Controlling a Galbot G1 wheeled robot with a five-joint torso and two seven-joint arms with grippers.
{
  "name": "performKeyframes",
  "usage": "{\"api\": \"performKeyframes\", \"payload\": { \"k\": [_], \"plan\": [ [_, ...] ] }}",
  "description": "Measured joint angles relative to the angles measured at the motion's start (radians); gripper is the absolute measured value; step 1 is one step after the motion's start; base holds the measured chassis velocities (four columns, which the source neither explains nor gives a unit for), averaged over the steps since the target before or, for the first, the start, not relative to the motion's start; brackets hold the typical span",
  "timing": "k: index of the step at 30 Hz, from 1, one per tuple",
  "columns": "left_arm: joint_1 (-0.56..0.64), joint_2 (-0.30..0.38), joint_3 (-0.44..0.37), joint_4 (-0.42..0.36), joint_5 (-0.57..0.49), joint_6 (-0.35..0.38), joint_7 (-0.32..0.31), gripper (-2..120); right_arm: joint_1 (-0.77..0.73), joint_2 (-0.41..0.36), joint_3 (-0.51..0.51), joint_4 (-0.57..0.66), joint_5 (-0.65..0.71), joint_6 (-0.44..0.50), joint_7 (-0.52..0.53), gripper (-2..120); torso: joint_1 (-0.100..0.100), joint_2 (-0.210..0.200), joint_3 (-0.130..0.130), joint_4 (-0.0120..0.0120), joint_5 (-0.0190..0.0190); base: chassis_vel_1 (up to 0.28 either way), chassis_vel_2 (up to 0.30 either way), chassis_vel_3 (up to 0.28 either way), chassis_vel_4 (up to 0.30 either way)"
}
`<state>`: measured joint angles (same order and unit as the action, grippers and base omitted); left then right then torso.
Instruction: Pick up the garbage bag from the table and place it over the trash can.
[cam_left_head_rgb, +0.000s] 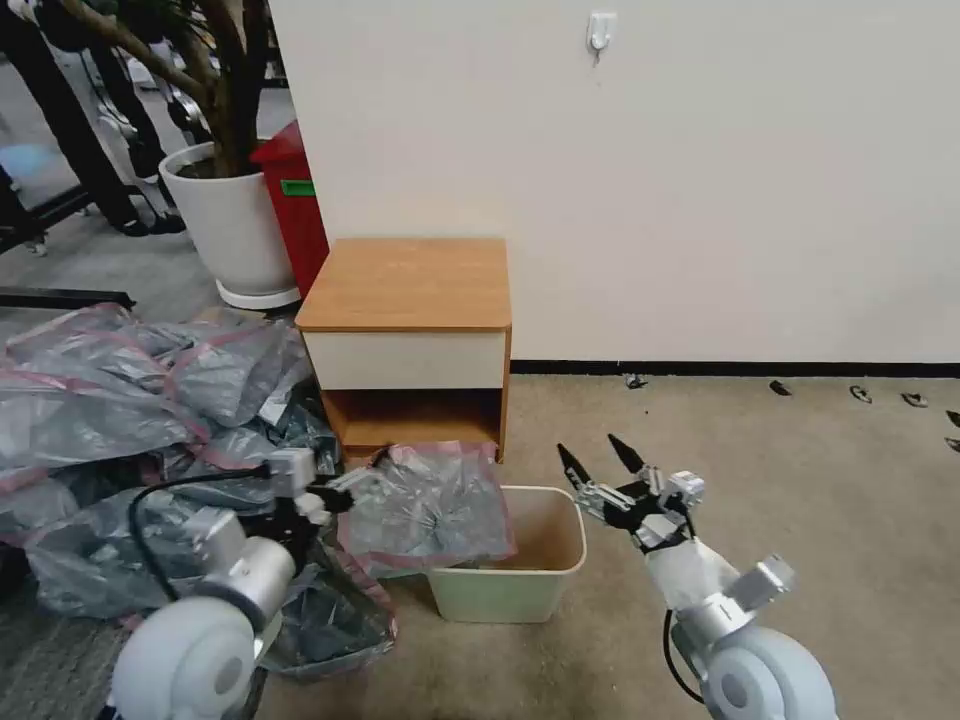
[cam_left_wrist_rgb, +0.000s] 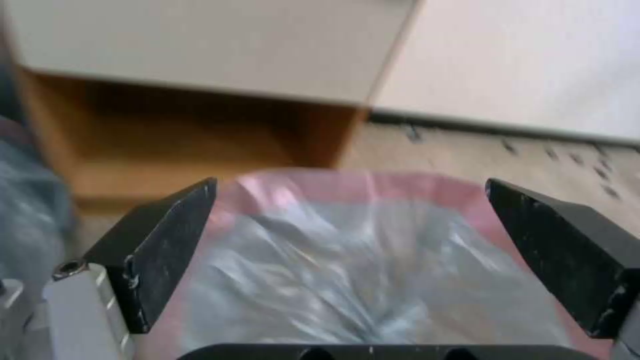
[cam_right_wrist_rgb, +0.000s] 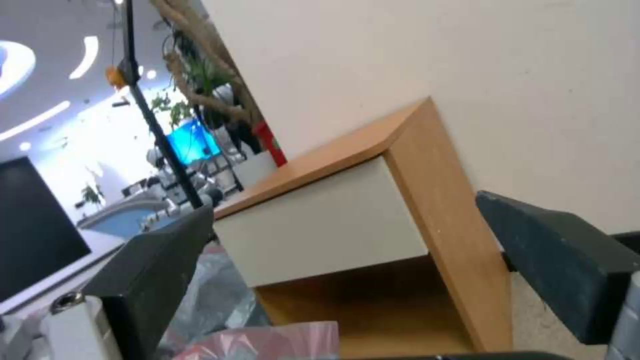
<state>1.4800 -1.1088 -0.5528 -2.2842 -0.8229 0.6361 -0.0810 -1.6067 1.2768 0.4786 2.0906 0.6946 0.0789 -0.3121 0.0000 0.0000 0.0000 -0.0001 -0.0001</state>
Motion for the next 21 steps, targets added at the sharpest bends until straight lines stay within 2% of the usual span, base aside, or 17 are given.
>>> {"api": "performKeyframes", "payload": {
  "k": [2,6,15,21],
  "plan": [
    [-0.047,0.002,0.023,0.026,-0.016,0.062,-0.015,100,-0.010,0.018,0.006,0.006,0.001,0.015,-0.006,100,0.000,0.000,0.000,0.0000,-0.0001,0.000,0.000,0.000,0.000],
    [-0.085,0.002,0.062,0.077,-0.018,0.110,-0.020,100,-0.024,0.041,0.007,0.012,0.001,0.039,-0.023,100,0.000,0.000,0.000,0.0001,0.0000,0.000,0.000,0.000,0.000],
    [-0.145,-0.018,0.109,0.193,0.024,0.112,-0.028,100,-0.054,0.062,0.001,0.011,-0.005,0.073,-0.052,100,0.000,0.000,0.000,0.0001,0.0001,0.000,0.000,0.000,0.000],
    [-0.154,-0.030,0.138,0.238,0.081,0.108,-0.023,98,-0.066,0.067,0.003,0.010,-0.008,0.086,-0.062,100,0.000,0.000,0.000,0.0002,0.0001,0.000,0.000,0.000,0.000]
  ]
}}
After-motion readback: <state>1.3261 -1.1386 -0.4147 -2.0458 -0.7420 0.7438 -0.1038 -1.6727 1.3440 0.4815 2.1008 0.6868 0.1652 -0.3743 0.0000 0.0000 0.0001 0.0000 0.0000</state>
